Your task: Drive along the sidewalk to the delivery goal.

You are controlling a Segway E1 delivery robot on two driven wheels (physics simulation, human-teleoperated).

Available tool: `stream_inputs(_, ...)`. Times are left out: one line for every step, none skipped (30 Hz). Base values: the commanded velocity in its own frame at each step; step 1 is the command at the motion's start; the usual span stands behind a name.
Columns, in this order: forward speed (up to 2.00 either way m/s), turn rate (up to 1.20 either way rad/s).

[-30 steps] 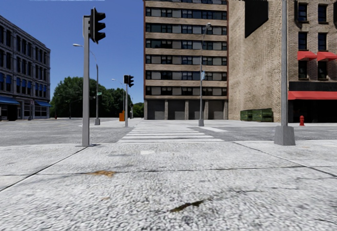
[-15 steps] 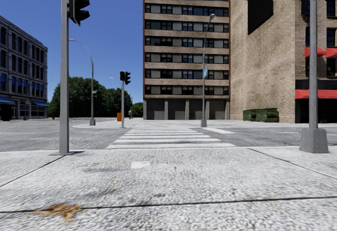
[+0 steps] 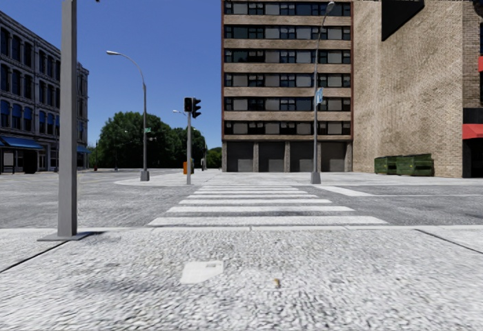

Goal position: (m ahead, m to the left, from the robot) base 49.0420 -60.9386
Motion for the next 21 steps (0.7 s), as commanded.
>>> stream_inputs(2.0, 0.0)
stream_inputs(2.0, 0.0)
stream_inputs(2.0, 0.0)
stream_inputs(2.0, 0.0)
stream_inputs(2.0, 0.0)
stream_inputs(2.0, 0.0)
stream_inputs(2.0, 0.0)
stream_inputs(2.0, 0.0)
stream_inputs(2.0, 0.0)
stream_inputs(2.0, 0.0)
stream_inputs(2.0, 0.0)
stream_inputs(2.0, 0.0)
stream_inputs(2.0, 0.0)
stream_inputs(2.0, 0.0)
stream_inputs(2.0, 0.0)
stream_inputs(2.0, 0.0)
stream_inputs(2.0, 0.0)
stream_inputs(2.0, 0.0)
stream_inputs(2.0, 0.0)
stream_inputs(2.0, 0.0)
stream_inputs(2.0, 0.0)
